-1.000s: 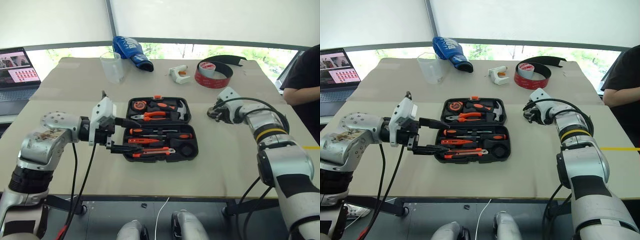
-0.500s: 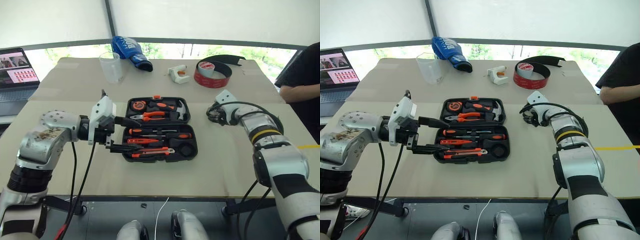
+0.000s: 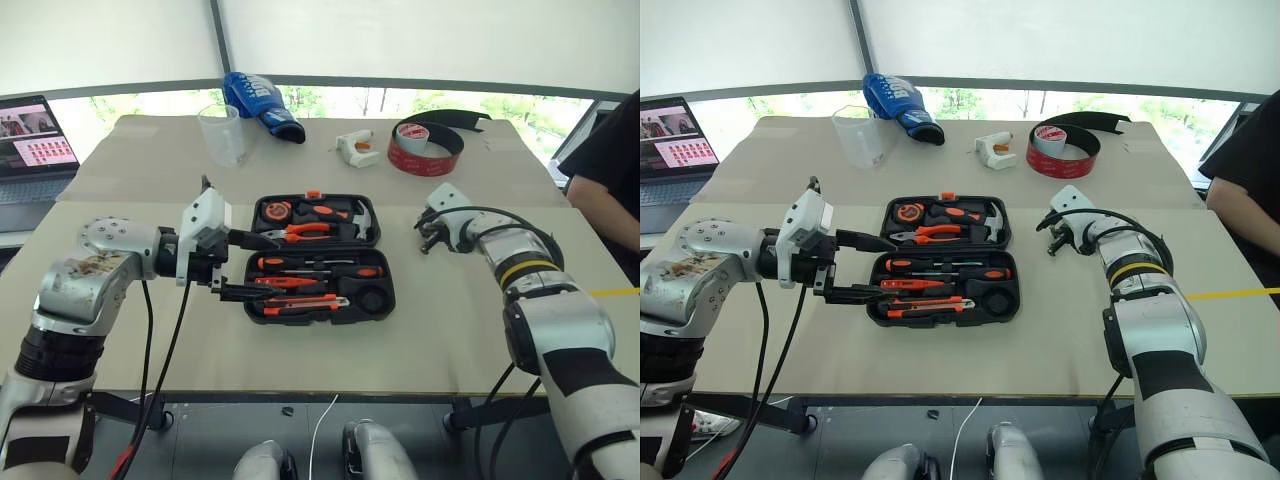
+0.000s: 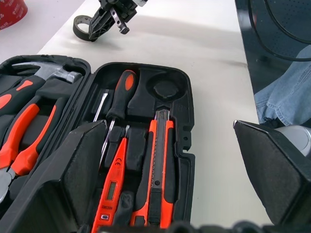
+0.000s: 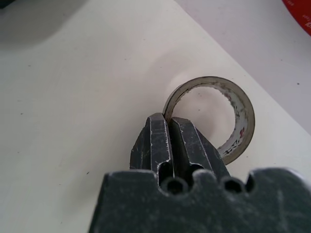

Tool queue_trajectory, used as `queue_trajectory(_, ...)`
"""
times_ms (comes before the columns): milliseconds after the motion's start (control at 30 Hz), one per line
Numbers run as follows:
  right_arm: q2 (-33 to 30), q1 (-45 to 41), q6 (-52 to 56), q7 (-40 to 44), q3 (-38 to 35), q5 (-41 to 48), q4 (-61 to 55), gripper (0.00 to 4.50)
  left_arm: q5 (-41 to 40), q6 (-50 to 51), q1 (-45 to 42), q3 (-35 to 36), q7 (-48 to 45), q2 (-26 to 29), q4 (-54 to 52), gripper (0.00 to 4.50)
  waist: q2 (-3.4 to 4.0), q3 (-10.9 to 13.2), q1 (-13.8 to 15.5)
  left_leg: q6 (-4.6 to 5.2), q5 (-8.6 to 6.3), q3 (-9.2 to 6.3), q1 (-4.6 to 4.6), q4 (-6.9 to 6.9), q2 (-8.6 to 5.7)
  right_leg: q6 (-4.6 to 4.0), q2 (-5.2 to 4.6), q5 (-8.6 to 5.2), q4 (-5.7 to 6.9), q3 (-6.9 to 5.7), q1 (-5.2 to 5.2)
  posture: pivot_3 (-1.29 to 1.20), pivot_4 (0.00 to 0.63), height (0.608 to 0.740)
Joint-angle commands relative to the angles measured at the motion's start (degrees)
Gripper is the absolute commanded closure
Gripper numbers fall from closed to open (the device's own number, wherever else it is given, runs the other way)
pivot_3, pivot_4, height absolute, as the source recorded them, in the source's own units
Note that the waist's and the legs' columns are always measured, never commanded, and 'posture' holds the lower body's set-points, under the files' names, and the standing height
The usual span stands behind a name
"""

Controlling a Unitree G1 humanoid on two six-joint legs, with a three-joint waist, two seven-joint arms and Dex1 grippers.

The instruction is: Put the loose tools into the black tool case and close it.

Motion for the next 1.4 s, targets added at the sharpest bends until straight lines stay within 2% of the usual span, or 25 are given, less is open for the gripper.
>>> queue_trajectory(33,-2.7,-2.0,-2.9,7.4,-2.6,2.8,-3.3,4.48,-1.1,0.4,0.5,0.2,-0.3,1.1,-2.7,0.0,0.0,0.0,0.0,0.0,0.0,0.0,0.0,0.0,0.0,0.0,0.01,0.0,0.0,0.0,0.0,0.0,0.15,0.73)
queue_trajectory(167,-3.4,-1.3,0.0,25.6,-3.2,7.5,-11.7,4.48,-1.9,0.7,2.4,-0.4,-2.1,2.3,-5.2,0.0,0.02,0.0,-0.2,0.01,0.0,0.0,-0.01,0.0,0.01,0.0,0.1,0.0,-0.04,0.02,0.0,0.0,0.15,0.73)
queue_trajectory(267,-5.8,8.7,12.0,41.0,-0.6,14.7,-38.1,4.48,-1.9,-0.3,3.9,-1.6,-4.1,3.6,-6.8,0.0,0.05,0.0,-0.1,0.0,0.01,-0.04,0.02,-0.02,0.04,0.0,0.15,0.0,-0.02,0.08,-0.01,0.0,0.15,0.73)
queue_trajectory(400,-9.9,22.7,25.9,45.5,2.2,21.4,-70.8,4.48,-0.5,-2.9,4.8,-3.2,-5.6,3.9,-7.0,0.0,0.06,0.0,0.8,-0.01,0.0,-0.17,-0.05,0.01,0.12,-0.07,0.17,-0.07,0.01,0.04,-0.01,0.0,0.15,0.73)
queue_trajectory(500,-12.4,29.3,30.9,45.4,3.7,23.7,-85.0,4.48,0.2,-4.2,5.2,-4.0,-5.6,3.8,-7.0,0.0,0.05,0.0,1.6,-0.01,0.0,-0.16,-0.07,0.09,0.06,-0.04,0.11,-0.1,0.02,0.02,-0.01,0.0,0.15,0.73)
queue_trajectory(633,-14.8,33.6,30.4,42.9,6.2,22.2,-91.1,4.48,0.2,-4.6,5.3,-4.4,-5.1,3.4,-7.2,0.0,0.04,0.0,1.9,0.01,-0.01,-0.1,-0.08,0.27,0.02,0.37,0.13,-0.32,0.01,-0.03,0.0,0.0,0.15,0.73)
queue_trajectory(967,-16.1,34.5,25.8,38.2,9.2,18.4,-87.9,4.48,0.4,-5.1,6.1,-4.4,-3.8,3.2,-7.3,0.0,0.03,0.0,2.0,0.03,0.0,-0.08,-0.06,0.28,0.06,0.26,0.29,-0.31,0.02,-0.06,0.0,0.0,0.15,0.73)
queue_trajectory(1033,-15.9,34.4,24.9,37.7,10.1,17.8,-87.0,3.75,0.3,-5.0,5.7,-4.4,-3.5,3.0,-7.2,0.0,0.03,0.0,2.0,0.03,0.0,-0.07,-0.06,0.28,0.06,0.27,0.29,-0.31,0.01,-0.05,0.0,0.0,0.15,0.73)
queue_trajectory(1100,-15.9,34.4,24.3,37.6,10.6,17.5,-86.5,3.24,0.4,-4.9,5.4,-4.4,-3.3,2.9,-7.0,0.0,0.03,0.0,2.0,0.03,0.0,-0.07,-0.07,0.28,0.05,0.29,0.28,-0.32,0.01,-0.05,0.0,0.0,0.15,0.73)
queue_trajectory(1267,-16.0,34.0,24.9,37.5,10.8,18.5,-87.2,1.45,0.4,-5.1,5.3,-4.2,-3.2,3.1,-6.7,0.0,0.02,0.0,2.0,0.04,-0.01,-0.08,-0.07,0.28,0.06,0.29,0.29,-0.32,0.01,-0.05,0.0,0.0,0.15,0.73)
queue_trajectory(1300,-16.1,33.9,25.9,37.7,10.3,19.4,-87.8,1.21,0.4,-5.1,5.3,-4.2,-3.1,3.1,-6.6,0.0,0.02,0.0,2.0,0.04,-0.01,-0.08,-0.07,0.28,0.06,0.29,0.28,-0.32,0.01,-0.05,0.0,0.0,0.15,0.73)
queue_trajectory(1400,-16.3,33.7,27.7,37.8,8.8,21.2,-89.3,1.2,0.5,-5.1,5.2,-4.0,-2.8,2.9,-6.4,0.0,0.02,0.0,2.0,0.04,-0.01,-0.08,-0.07,0.28,0.06,0.29,0.28,-0.32,0.01,-0.05,0.0,0.0,0.15,0.73)
